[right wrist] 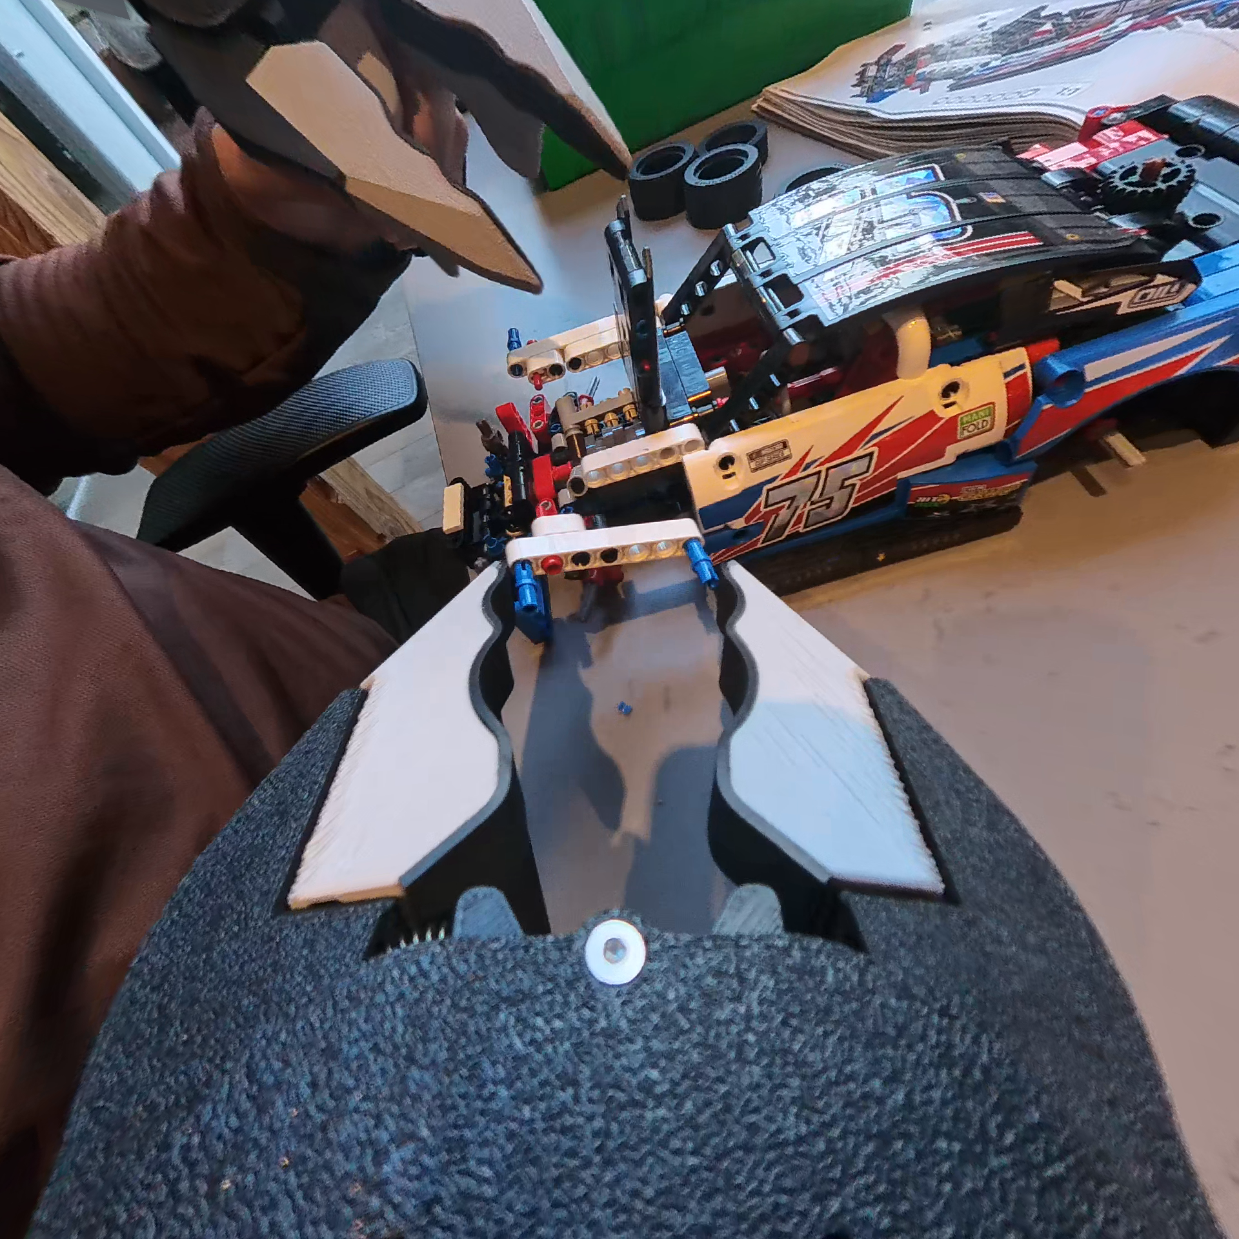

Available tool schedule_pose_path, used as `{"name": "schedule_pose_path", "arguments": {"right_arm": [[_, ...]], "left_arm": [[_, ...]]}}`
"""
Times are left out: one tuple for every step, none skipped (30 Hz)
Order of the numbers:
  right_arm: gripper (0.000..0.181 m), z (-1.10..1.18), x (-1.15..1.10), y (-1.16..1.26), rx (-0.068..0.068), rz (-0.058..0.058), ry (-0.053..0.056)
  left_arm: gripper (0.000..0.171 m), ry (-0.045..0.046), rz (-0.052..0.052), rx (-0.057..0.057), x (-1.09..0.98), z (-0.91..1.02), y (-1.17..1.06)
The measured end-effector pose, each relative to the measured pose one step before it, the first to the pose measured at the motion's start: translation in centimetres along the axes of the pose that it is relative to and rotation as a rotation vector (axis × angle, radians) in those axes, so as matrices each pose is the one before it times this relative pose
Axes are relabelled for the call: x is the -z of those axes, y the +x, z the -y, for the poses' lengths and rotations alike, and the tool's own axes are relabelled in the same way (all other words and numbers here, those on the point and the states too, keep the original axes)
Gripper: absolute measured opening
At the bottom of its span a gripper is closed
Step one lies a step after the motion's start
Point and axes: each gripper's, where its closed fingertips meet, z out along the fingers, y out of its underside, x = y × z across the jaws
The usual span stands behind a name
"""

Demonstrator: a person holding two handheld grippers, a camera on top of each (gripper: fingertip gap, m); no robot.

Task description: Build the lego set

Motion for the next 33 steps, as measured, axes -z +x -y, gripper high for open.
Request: {"name": "schedule_pose_path", "arguments": {"right_arm": [[0.06,0.025,0.03,-0.044,0.0015,0.0027,0.0022],[0.06,0.03,0.028,-0.075,0.0013,0.0048,0.0025],[0.06,0.056,0.047,-0.084,0.0027,0.006,0.0037],[0.06,0.064,0.047,-0.049,0.0048,0.0023,0.0044],[0.06,0.058,0.057,-0.02,0.0073,0.0006,0.0036],[0.06,0.036,0.079,0.026,0.0087,-0.0006,0.0017],[0.06,0.013,0.108,0.118,0.0079,-0.0042,0.0005],[0.06,0.0,0.15,0.272,0.0075,-0.0105,0.0002],[0.06,0.005,0.217,0.38,0.0101,-0.0166,0.0002],[0.06,0.002,0.292,0.487,0.0124,-0.0211,0.0016],[0.06,0.024,0.359,0.512,0.0107,-0.0213,0.0051],[0.06,0.043,0.389,0.448,0.0094,-0.0162,0.0072],[0.06,-0.076,0.387,0.571,0.0127,-0.0244,0.0004],[0.06,-0.276,0.342,0.766,0.0193,-0.0383,-0.0115],[0.06,-0.362,0.291,0.702,0.0218,-0.0359,-0.0164],[0.06,-0.269,0.222,0.486,0.0155,-0.0225,-0.0108],[0.06,-0.12,0.158,0.24,0.0049,-0.0077,-0.0022],[0.06,0.007,0.113,0.12,-0.0043,0.0025,0.0041],[0.06,0.067,0.044,0.053,-0.0096,0.0072,0.0069],[0.06,0.021,-0.018,0.077,-0.0103,0.0071,0.0031],[0.06,-0.031,-0.095,0.095,-0.0091,0.0072,-0.0019],[0.06,-0.019,-0.116,0.132,-0.0104,0.0069,-0.0026],[0.061,0.082,-0.121,0.213,-0.0129,0.0048,0.0012],[0.061,0.208,-0.114,0.267,-0.0151,0.0032,0.008],[0.061,0.325,-0.092,0.234,-0.0167,0.0057,0.015],[0.06,0.383,-0.074,0.153,-0.017,0.0096,0.0188],[0.06,0.333,-0.064,0.057,-0.0152,0.0132,0.0169],[0.06,0.243,-0.063,-0.012,-0.012,0.0134,0.0119],[0.06,0.131,-0.05,0.013,-0.0086,0.0091,0.0063],[0.06,0.067,-0.03,0.019,-0.0057,0.005,0.0029],[0.06,0.041,-0.014,-0.026,-0.0024,0.0049,0.0017],[0.06,0.039,0.012,-0.039,0.0003,0.0034,0.0028],[0.06,0.022,0.013,-0.029,0.0011,0.0015,0.0018]], "left_arm": [[0.04,-0.00172,-0.0065,0.0165,0.157,-0.384,-0.155],[0.04,0.00555,-0.0114,0.0222,0.184,-0.319,-0.084],[0.04,0.00889,-0.0134,0.0219,0.2,-0.286,-0.017],[0.04,0.01042,-0.0043,0.0182,0.174,-0.291,-0.11],[0.039,0.01124,0.0029,0.0121,0.132,-0.317,-0.176],[0.039,0.01077,0.0058,0.0089,0.116,-0.375,-0.243],[0.038,0.01034,0.0049,0.0112,0.089,-0.435,-0.285],[0.037,0.00674,0.0017,0.0176,0.057,-0.505,-0.314],[0.037,0.00452,-0.0023,0.0201,0.052,-0.519,-0.307],[0.037,0.00522,-0.0014,0.0165,0.069,-0.484,-0.326],[0.037,0.00762,0.0033,0.0123,0.085,-0.433,-0.386],[0.037,0.01021,0.0047,0.0111,0.073,-0.357,-0.388],[0.037,0.01319,0.0011,0.0139,0.067,-0.247,-0.338],[0.037,0.01728,-0.0057,0.0181,0.041,-0.098,-0.193],[0.036,0.01899,-0.0136,0.0171,0.017,0.015,-0.017],[0.036,0.00593,-0.0137,0.01,0.042,0.038,0.033],[0.036,0.00628,-0.006,-0.0045,0.018,0.094,-0.01],[0.036,0.00811,-0.0019,-0.0136,0.028,0.107,0.011],[0.034,0.00787,-0.0074,-0.0079,0.012,0.102,0.089],[0.034,0.00509,-0.013,-0.0019,0.017,0.071,0.149],[0.034,0.00385,-0.0093,-0.0003,0.047,0.034,0.115],[0.034,0.00958,-0.0056,-0.0019,0.1,0.107,0.079],[0.033,0.01341,-0.0021,-0.006,0.137,0.146,0.068],[0.03,0.01127,0.0013,-0.01,0.124,0.131,0.002],[0.029,0.00394,0.0046,-0.0114,0.065,0.042,-0.036],[0.029,-0.00164,0.0002,-0.0095,0.012,-0.032,0.011],[0.029,-0.00248,-0.0062,-0.0085,-0.013,-0.032,0.094],[0.03,-0.00002,-0.0068,-0.0052,0.004,-0.012,0.089],[0.03,0.00293,-0.0043,-0.0011,0.036,0.04,0.043],[0.03,0.00566,-0.0035,0.0009,0.057,0.063,0.021],[0.03,0.00644,-0.0018,0.0005,0.066,0.069,0.02],[0.03,0.00532,-0.0004,0.0,0.049,0.075,0.004],[0.03,0.00084,-0.0005,0.001,0.013,0.004,-0.01]]}}
